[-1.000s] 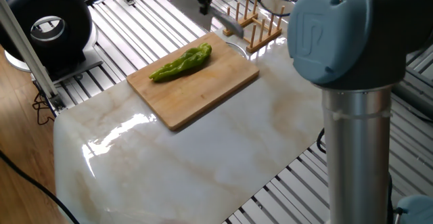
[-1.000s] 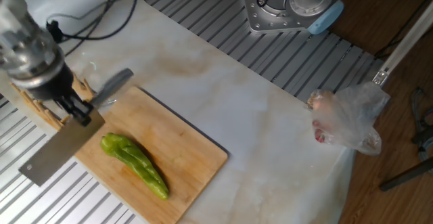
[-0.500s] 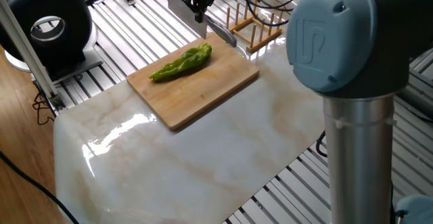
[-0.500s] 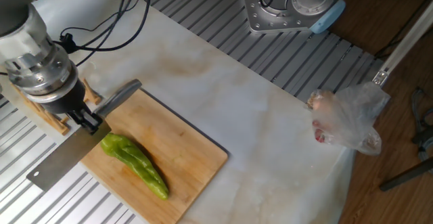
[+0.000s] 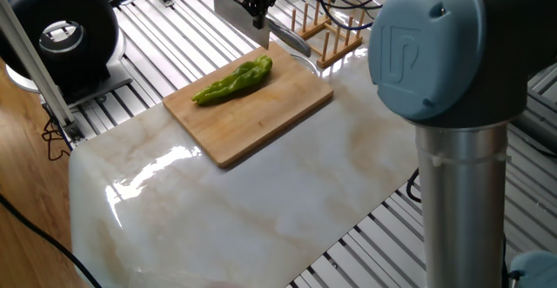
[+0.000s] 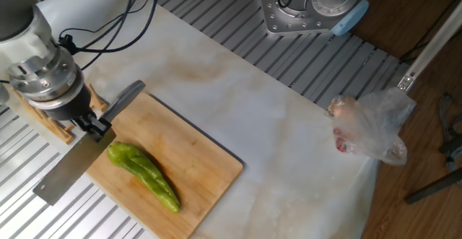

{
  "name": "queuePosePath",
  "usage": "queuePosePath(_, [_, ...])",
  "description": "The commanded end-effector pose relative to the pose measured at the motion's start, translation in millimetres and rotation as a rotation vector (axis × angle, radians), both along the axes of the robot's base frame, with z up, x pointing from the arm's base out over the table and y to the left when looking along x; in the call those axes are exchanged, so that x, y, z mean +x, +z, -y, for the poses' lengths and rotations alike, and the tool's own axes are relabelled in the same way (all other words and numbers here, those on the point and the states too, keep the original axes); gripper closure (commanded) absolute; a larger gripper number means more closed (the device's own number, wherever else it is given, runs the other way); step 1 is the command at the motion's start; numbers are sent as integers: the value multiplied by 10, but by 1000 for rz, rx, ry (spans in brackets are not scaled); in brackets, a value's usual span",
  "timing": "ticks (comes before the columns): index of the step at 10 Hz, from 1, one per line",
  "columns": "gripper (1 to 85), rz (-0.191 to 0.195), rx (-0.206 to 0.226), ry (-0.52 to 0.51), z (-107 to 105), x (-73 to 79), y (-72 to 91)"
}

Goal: Chop the chili peppers

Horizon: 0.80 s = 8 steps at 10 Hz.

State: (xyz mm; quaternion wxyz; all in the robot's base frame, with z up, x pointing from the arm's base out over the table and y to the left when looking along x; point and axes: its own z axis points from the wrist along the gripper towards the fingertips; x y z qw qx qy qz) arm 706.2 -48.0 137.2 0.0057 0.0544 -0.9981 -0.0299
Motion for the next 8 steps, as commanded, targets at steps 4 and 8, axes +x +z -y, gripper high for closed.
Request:
queuePosePath(4, [843,-49,33,-146,-141,-128,34])
queuePosePath(8, [843,-46,-17,-199,-246,-192,-27])
